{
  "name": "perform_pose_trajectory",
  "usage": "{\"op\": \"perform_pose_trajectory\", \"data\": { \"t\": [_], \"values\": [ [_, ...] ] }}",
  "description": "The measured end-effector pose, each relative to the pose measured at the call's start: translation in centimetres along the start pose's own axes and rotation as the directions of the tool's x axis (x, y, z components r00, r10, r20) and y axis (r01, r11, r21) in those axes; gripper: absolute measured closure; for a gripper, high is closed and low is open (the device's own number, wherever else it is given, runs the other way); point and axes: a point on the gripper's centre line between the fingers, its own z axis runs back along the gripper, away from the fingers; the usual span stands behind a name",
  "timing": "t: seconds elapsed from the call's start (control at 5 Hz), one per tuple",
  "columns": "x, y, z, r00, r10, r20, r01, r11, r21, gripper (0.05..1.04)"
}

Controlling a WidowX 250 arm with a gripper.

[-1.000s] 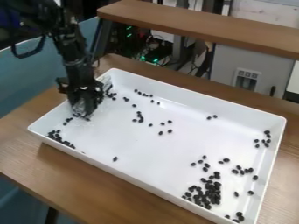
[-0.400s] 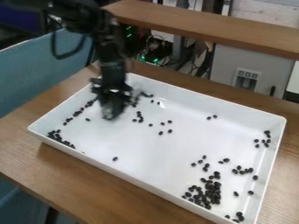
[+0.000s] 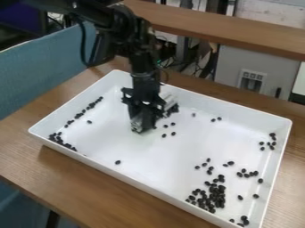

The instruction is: Sweep into pile

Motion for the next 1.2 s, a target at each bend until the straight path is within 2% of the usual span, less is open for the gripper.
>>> {"op": "perform_pose_trajectory", "data": {
  "t": [0.4,0.8,1.0,1.2],
  "values": [
    [-0.8,-7.9,-1.2,0.986,-0.162,-0.038,0.162,0.987,-0.014,0.688],
    [-2.3,-13.4,-1.6,0.969,-0.226,-0.102,0.222,0.974,-0.045,0.688],
    [-2.9,-15.3,-1.2,0.961,-0.251,-0.112,0.244,0.967,-0.074,0.688],
    [-2.9,-15.0,1.6,0.968,-0.245,-0.051,0.242,0.968,-0.066,0.688]
  ]
}}
